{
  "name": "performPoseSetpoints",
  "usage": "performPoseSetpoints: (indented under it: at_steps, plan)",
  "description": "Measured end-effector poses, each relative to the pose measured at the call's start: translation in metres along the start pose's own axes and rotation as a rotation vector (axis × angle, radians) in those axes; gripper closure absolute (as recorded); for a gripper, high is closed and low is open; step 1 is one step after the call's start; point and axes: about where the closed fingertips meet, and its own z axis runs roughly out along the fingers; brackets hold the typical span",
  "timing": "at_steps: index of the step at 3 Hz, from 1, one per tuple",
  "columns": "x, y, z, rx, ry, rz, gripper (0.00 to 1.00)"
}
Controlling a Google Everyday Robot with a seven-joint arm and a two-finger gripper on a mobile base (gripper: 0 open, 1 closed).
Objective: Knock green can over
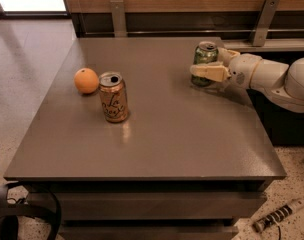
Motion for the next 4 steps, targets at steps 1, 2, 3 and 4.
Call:
performPoseSetpoints:
  at_steps: [1, 2, 3, 4]
  plan:
    - [0.0, 0.003, 0.004, -0.007, -0.001, 0.001, 0.57]
    - [-0.001, 0.005, 0.006, -0.012, -0.001, 0.001, 0.88]
    - [-0.001, 0.006, 0.008, -0.016, -0.002, 0.001, 1.0]
    - [-0.01, 0.003, 0.014, -0.023, 0.026, -0.016, 1.0]
